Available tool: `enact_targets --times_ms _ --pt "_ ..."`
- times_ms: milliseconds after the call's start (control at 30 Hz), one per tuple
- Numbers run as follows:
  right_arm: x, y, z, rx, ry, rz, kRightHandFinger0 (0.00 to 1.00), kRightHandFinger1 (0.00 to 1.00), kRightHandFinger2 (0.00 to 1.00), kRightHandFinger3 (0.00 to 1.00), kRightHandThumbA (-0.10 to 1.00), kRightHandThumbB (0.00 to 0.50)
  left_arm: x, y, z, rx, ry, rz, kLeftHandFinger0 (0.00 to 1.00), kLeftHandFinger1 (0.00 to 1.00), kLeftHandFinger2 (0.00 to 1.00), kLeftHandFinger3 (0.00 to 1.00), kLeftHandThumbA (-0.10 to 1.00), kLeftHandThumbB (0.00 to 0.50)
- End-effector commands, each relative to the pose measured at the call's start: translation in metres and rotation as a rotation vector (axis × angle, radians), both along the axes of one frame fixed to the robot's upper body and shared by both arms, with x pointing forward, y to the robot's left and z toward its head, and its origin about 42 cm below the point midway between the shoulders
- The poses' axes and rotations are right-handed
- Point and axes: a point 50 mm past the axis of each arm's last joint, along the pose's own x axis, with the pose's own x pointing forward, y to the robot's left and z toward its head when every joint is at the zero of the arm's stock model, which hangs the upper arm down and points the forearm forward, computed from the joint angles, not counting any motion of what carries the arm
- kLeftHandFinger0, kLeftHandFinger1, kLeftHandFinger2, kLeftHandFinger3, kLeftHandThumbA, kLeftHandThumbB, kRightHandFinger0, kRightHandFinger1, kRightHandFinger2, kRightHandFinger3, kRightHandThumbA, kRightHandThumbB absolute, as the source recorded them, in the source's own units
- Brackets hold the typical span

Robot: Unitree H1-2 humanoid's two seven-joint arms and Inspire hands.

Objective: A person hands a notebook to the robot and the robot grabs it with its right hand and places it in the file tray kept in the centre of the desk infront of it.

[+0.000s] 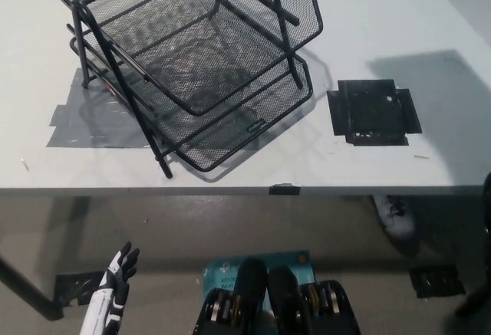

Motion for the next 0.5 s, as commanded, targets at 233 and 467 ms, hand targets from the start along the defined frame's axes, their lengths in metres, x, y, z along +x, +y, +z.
enact_targets --times_ms 233,467 --pt "-0.005 0.053 0.044 -0.196 -0.187 0.062 0.0 0.0 0.0 0.0 0.72 0.0 -0.012 0.001 -0.001 0.01 -0.016 -0.01 1.0 1.0 1.0 1.0 1.0 0.347" --pt "0.015 0.09 0.036 -0.318 -0.155 0.124 0.0 0.0 0.0 0.01 0.77 0.0 -0.017 0.002 -0.001 0.012 -0.008 -0.009 1.0 1.0 1.0 1.0 1.0 0.339"
